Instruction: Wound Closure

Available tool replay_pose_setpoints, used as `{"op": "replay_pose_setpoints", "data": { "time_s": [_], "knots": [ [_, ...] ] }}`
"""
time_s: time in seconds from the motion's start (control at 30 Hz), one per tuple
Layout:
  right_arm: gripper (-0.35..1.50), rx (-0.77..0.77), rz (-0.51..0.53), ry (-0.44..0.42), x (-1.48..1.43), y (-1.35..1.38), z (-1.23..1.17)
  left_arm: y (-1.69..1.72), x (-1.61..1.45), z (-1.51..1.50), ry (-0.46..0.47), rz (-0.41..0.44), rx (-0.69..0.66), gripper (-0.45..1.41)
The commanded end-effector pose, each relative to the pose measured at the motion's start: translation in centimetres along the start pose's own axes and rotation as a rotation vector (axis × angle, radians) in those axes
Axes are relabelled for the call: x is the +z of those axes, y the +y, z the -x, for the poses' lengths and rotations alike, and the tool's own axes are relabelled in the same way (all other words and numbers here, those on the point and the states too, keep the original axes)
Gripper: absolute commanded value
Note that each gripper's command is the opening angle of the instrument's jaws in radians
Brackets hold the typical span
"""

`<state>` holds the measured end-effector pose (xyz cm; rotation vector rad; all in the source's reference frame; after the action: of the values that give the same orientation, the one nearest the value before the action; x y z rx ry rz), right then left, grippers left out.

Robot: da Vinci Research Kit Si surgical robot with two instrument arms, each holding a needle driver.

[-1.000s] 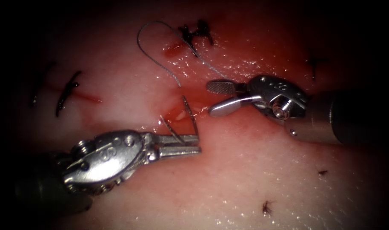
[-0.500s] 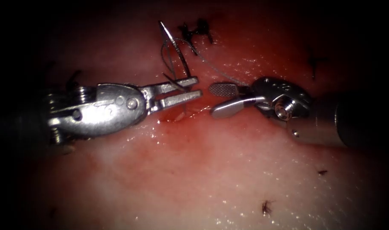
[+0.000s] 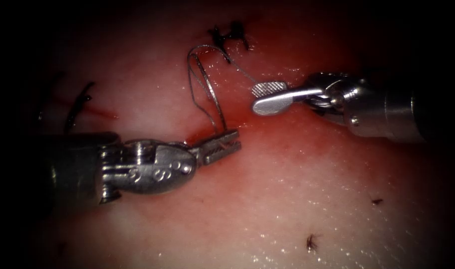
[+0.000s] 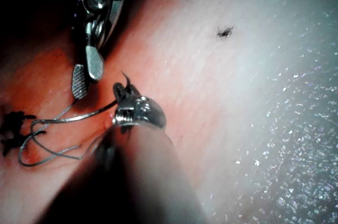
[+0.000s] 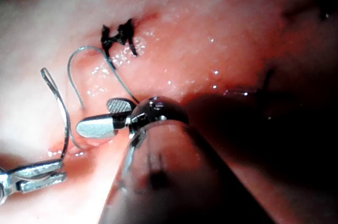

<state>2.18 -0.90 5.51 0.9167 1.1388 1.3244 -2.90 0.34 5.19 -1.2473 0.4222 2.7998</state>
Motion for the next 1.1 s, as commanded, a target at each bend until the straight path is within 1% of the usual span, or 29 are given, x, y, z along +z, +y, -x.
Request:
{"op": "replay_pose_setpoints", "data": {
  "time_s": [0.03,0.07,0.23,0.37,0.53,0.77,0.8,0.83,0.9,0.93,0.97,1.1],
  "knots": [
    [1.19,0.010,-0.008,-0.004,0.12,-0.01,0.02,0.09,0.10,0.01,-0.009,0.006,0.013,-0.45],
    [1.22,0.017,-0.011,-0.007,0.13,-0.02,0.01,0.12,0.13,0.02,-0.017,0.008,0.029,-0.45],
    [1.24,0.031,-0.005,-0.030,0.25,-0.05,0.04,0.21,0.23,-0.01,-0.026,0.011,0.093,-0.45],
    [1.24,0.034,-0.004,-0.046,0.35,-0.06,0.07,0.22,0.25,-0.05,-0.016,0.017,0.108,-0.45],
    [1.24,0.029,-0.002,-0.085,0.48,-0.09,0.11,0.22,0.25,-0.08,0.003,0.032,0.114,-0.45],
    [1.24,0.016,0.014,-0.114,0.53,-0.06,0.18,0.20,0.22,-0.08,0.011,0.037,0.129,-0.45],
    [1.19,0.016,0.014,-0.114,0.53,-0.05,0.18,0.20,0.22,-0.09,0.011,0.037,0.129,-0.45],
    [1.00,0.016,0.015,-0.113,0.53,-0.05,0.18,0.20,0.22,-0.09,0.009,0.042,0.135,-0.45],
    [0.55,0.016,0.018,-0.118,0.53,-0.06,0.17,0.20,0.23,-0.10,0.008,0.047,0.142,-0.45],
    [0.03,0.017,0.016,-0.120,0.54,-0.06,0.17,0.21,0.23,-0.10,0.007,0.049,0.148,-0.45],
    [-0.35,0.025,0.014,-0.122,0.54,-0.06,0.15,0.21,0.23,-0.11,0.005,0.054,0.155,-0.45],
    [-0.35,0.032,0.019,-0.119,0.55,-0.07,0.08,0.24,0.23,-0.12,-0.001,0.082,0.173,-0.45]
  ]
}}
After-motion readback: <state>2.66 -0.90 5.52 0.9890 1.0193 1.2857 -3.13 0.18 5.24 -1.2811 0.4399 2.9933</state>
